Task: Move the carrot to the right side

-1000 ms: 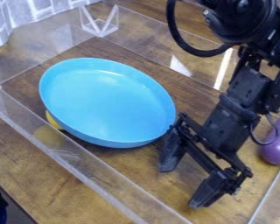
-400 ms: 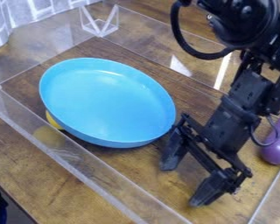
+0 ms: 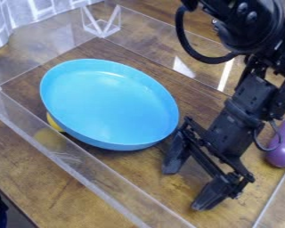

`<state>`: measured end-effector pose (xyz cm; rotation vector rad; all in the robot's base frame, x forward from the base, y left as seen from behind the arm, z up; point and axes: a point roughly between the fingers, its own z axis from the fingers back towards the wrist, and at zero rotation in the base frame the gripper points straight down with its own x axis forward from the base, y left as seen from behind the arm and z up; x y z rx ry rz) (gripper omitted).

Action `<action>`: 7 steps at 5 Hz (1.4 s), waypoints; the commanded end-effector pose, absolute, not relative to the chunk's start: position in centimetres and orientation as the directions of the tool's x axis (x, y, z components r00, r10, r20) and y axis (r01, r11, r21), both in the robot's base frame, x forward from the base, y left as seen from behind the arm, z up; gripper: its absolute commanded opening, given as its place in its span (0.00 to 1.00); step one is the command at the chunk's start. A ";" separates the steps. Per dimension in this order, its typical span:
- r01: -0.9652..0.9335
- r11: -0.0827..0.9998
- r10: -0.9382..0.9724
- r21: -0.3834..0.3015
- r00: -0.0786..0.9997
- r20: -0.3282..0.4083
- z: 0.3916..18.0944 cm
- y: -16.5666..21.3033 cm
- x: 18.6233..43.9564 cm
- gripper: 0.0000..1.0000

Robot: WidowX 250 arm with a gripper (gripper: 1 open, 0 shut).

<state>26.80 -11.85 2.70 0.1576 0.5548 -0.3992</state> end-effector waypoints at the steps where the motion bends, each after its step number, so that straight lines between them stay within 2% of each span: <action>1: 0.388 0.921 -0.318 0.043 0.810 -0.492 3.9 -11.3 28.1 1.00; 4: 0.393 0.917 -0.318 0.062 0.819 -0.478 4.4 -11.1 28.5 1.00; 7: 0.399 0.914 -0.319 0.069 0.815 -0.483 3.6 -11.2 28.8 1.00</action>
